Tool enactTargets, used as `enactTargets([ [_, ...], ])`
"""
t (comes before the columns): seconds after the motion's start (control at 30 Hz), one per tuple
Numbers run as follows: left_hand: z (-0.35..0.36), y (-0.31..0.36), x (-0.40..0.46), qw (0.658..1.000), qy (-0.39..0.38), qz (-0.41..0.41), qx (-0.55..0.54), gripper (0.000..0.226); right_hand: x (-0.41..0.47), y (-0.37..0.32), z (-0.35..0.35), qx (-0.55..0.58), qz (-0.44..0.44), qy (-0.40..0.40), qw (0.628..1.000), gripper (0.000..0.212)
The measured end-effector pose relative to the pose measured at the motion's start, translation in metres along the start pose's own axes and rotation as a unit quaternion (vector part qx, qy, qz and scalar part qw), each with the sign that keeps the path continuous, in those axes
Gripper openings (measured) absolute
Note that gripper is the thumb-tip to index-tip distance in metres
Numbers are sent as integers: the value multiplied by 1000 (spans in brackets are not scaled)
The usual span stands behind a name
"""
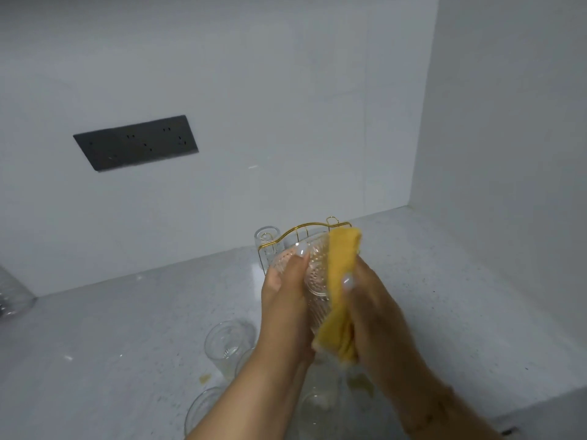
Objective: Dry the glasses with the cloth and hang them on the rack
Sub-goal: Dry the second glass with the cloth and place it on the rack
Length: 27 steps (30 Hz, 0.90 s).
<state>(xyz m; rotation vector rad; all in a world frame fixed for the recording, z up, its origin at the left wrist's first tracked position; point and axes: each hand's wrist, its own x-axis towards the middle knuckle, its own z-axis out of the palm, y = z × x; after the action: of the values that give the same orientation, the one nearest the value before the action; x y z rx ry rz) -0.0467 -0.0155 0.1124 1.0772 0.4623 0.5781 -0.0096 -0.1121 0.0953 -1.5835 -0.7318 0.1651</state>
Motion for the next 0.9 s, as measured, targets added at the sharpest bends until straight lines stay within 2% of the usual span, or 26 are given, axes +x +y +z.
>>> enactTargets([
  [0.07, -4, 3, -3, 1000, -14, 9, 26, 31, -7, 1, 9, -142, -106, -12, 984, 55],
  [0.1, -6, 1, -4, 999, -15, 18, 30, 28, -4, 4, 8, -139, -94, -16, 986, 51],
  [0.13, -5, 1, -6, 999, -18, 28, 19, 31, 1, 0, 5, -91, -46, -19, 995, 45],
  [0.17, -4, 0, -8, 999, -20, 37, 6, 44, 7, -7, 0, 9, 25, -26, 999, 39],
  [0.2, -2, -1, -10, 999, -17, 35, 7, 56, 14, -12, -5, 135, 107, -54, 984, 36],
  [0.23, -1, 0, -10, 999, -9, 38, 7, 63, 18, -10, -11, 266, 176, -77, 945, 38],
  [0.27, 1, 0, -9, 999, -8, 37, 13, 64, 20, -9, -13, 351, 216, -71, 909, 43],
  [0.3, 1, 2, -7, 999, -11, 31, 19, 64, 20, -8, -13, 383, 221, -58, 895, 46],
  [0.37, 3, 8, -4, 998, -27, 17, 60, 79, 18, -8, -11, 363, 180, -8, 914, 46],
  [0.43, 6, 12, -7, 993, -35, 28, 107, 99, 16, -10, -6, 268, 109, 44, 956, 47],
  [0.5, 12, 11, -15, 992, -32, 48, 111, 96, 12, -13, -3, 114, 48, 77, 989, 52],
  [0.57, 11, 9, -21, 996, -39, 22, 72, 90, 7, -23, 0, 43, -16, 93, 995, 50],
  [0.6, 9, 10, -21, 997, -45, 5, 57, 88, 2, -28, -4, 30, -31, 94, 995, 48],
  [0.67, 13, 23, -25, 995, -91, 3, 49, 88, 13, -11, -3, 24, -1, 58, 998, 45],
  [0.7, 21, 27, -28, 992, -117, 6, 46, 87, 17, 8, -2, 5, 41, 1, 999, 45],
  [0.73, 23, 28, -31, 985, -164, -1, 48, 82, 14, 39, -5, 3, 39, -13, 999, 47],
  [0.77, 25, 36, -37, 980, -195, -23, 42, 76, 21, 75, -1, 41, 49, -12, 998, 50],
  [0.8, 27, 38, -37, 981, -181, -41, 48, 83, 22, 82, 6, 112, 58, -9, 992, 52],
  [0.83, 26, 34, -34, 979, -194, -32, 48, 109, 16, 59, -1, 185, 90, 1, 979, 54],
  [0.87, 21, 26, -23, 978, -208, -15, 26, 116, 16, 33, 5, 264, 111, -17, 958, 53],
  [0.9, 11, 25, -17, 978, -209, 1, 28, 116, 22, 3, -2, 373, 125, -31, 919, 48],
])
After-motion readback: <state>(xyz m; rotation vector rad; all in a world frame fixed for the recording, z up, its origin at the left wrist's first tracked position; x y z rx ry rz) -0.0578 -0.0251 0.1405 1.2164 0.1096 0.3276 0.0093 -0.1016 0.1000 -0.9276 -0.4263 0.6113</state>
